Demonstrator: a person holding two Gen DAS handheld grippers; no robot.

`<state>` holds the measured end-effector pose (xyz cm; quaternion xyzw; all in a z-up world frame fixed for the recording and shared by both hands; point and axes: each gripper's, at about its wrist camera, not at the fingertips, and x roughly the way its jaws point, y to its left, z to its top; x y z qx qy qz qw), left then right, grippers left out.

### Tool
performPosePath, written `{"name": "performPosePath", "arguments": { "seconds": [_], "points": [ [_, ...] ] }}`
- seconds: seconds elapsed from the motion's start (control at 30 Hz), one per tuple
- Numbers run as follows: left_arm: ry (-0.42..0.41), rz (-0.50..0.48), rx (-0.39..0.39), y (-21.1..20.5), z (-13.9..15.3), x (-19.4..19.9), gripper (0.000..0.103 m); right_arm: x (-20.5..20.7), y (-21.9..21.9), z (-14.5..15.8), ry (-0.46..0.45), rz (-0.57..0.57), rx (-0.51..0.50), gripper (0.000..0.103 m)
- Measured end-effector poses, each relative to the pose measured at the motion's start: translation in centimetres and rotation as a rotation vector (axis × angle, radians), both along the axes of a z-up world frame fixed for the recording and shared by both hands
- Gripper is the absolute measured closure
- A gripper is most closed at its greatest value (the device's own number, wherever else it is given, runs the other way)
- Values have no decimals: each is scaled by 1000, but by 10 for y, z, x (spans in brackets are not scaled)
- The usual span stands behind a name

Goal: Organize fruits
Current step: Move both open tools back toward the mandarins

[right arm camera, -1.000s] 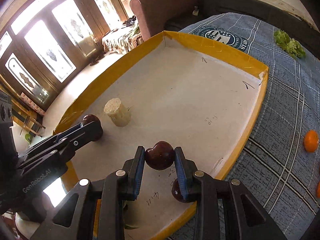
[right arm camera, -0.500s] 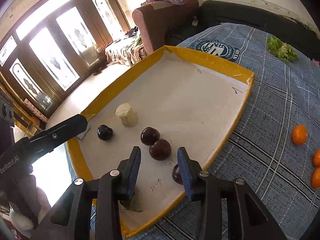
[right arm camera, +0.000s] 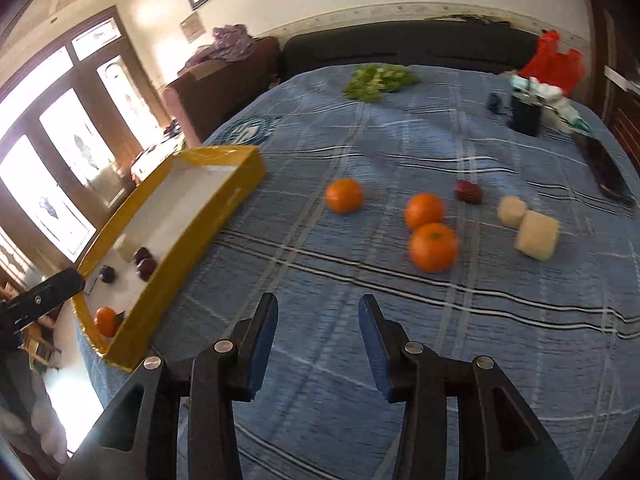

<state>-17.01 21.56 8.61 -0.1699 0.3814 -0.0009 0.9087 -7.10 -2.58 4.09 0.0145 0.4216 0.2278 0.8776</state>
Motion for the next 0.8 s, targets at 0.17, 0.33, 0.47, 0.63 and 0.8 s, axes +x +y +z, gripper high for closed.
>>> {"name": "performPosePath", "arguments": {
  "seconds": [0.17, 0.33, 0.47, 0.63, 0.8],
  "points": [
    [16, -68, 15, -26, -4, 8, 16, 21, -75, 2, -4, -181, 6, 57],
    [59, -100, 8, -43, -11, 23, 16, 39, -93, -3, 25, -227, 70, 57],
    [53, -111, 26, -54, -5, 39, 16, 57, -72, -12, 37, -179, 84, 54],
    [23, -96, 59, -63, -2, 70, 16, 77, -43, -27, 39, -140, 44, 53],
    [50, -70, 76, -68, -18, 114, 16, 83, -35, -35, 36, -107, 49, 53]
  ]
}}
